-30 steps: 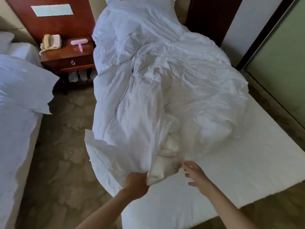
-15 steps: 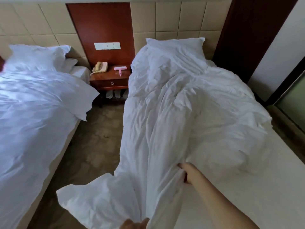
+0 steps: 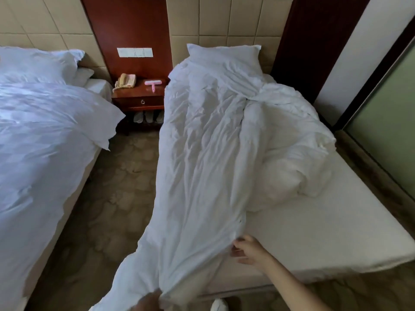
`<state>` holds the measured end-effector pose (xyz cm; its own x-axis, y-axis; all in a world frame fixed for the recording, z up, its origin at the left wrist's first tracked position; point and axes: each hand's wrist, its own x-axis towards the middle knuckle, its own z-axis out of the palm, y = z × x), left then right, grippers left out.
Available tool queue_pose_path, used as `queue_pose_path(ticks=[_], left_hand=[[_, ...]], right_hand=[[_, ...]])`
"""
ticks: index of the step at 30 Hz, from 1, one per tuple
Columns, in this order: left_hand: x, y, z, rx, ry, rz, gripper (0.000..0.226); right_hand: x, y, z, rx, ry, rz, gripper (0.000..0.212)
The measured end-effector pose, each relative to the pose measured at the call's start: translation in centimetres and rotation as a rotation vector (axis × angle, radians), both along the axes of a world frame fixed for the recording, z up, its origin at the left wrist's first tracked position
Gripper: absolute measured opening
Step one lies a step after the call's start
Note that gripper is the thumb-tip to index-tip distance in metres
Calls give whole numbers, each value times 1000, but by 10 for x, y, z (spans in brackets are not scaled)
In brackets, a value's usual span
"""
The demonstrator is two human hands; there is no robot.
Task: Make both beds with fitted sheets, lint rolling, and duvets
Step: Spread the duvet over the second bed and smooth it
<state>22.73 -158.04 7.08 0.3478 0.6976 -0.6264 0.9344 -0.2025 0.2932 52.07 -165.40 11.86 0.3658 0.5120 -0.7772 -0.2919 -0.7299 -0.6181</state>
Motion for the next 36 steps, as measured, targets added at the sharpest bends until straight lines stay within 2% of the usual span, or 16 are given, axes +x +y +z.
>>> queue_pose_path(ticks=[2, 4, 6, 10, 15, 18, 23, 26, 30, 32, 33, 36], left_hand=[[6, -7, -8, -33, 149, -56, 59], [14, -14, -9, -45, 223, -136, 64], [33, -12, -3, -62, 169, -199, 61], [87, 4, -4, -77, 56, -184, 37], [186, 11, -6, -114, -61, -179, 16], [268, 15, -24, -155, -132, -200, 24], [397, 27, -55, -164, -162, -52, 28], [445, 32, -78, -145, -166, 63, 27], [467, 9, -97, -199, -211, 320, 13], [463, -1, -104, -201, -239, 393, 32], [461, -4, -104, -184, -250, 415, 37], [455, -4, -99, -166, -191, 484, 35]], right_hand=[[2, -19, -2, -79, -49, 160, 15], [13, -32, -1, -117, -88, 152, 13], [31, -41, 1, -129, -105, 94, 11], [82, -51, -1, -128, -140, 31, 10], [159, -51, -16, -127, -126, -51, 10], [227, -35, -36, -128, -106, -103, 16], [348, 7, -85, -102, -22, -218, 61], [404, 39, -117, -121, 47, -197, 75], [431, 89, -159, -147, 124, -240, 80], [436, 113, -177, -142, 159, -352, 72], [440, 123, -182, -154, 104, -347, 66], [448, 134, -180, -310, -165, -147, 60]])
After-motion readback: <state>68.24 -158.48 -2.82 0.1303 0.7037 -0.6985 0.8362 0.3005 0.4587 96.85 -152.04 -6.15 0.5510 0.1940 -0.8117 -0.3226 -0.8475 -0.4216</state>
